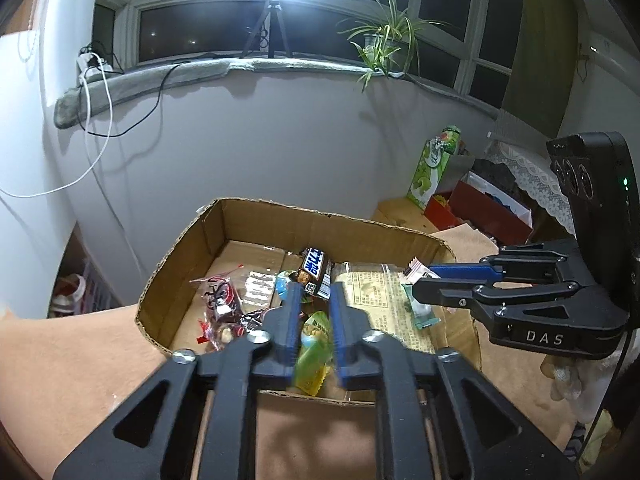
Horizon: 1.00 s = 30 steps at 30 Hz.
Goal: Organize snacks
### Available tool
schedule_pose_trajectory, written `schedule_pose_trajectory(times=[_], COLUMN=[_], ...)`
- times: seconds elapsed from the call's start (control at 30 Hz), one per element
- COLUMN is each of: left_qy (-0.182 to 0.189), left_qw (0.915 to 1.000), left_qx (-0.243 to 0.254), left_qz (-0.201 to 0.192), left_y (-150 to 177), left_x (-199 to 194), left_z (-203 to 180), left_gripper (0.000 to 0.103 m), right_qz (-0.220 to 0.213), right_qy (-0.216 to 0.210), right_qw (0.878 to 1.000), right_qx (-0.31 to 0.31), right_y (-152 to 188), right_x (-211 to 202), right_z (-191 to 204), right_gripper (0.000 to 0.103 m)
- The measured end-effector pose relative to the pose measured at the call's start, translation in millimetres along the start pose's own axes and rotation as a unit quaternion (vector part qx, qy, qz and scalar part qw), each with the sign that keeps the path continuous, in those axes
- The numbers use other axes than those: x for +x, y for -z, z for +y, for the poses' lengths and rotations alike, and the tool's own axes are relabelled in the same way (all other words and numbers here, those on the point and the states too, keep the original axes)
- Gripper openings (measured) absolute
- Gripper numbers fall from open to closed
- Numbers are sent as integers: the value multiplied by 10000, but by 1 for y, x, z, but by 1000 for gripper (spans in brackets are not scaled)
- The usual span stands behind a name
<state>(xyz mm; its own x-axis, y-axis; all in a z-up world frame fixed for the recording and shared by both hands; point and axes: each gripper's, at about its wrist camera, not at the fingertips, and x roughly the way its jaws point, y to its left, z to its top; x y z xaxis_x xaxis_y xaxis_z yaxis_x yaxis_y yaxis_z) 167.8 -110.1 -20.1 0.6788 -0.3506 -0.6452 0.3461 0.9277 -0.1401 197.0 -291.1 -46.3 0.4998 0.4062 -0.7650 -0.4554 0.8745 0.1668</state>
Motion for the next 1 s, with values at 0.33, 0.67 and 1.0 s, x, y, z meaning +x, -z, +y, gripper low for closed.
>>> schedule_pose_trajectory(times=[0.33,0.67,1.0], left_qy=[-82,-165,-371], left_qw=[9999,9996,9985], left_qx=[28,51,-42], left_qz=[-79,-235,-404], left_y=[-1,2,20], left_x=[-11,-35,-77], left_z=[-2,-5,8], left_gripper=[16,16,47], right_qz=[-119,-230,-333], right_qy=[160,150,-40], right_qw=[9998,9995,9986], right_qx=[-57,-150,-418], right_y=[2,6,15], right_x=[-10,-29,-47], right_z=[5,22,63], right_gripper=[53,59,71])
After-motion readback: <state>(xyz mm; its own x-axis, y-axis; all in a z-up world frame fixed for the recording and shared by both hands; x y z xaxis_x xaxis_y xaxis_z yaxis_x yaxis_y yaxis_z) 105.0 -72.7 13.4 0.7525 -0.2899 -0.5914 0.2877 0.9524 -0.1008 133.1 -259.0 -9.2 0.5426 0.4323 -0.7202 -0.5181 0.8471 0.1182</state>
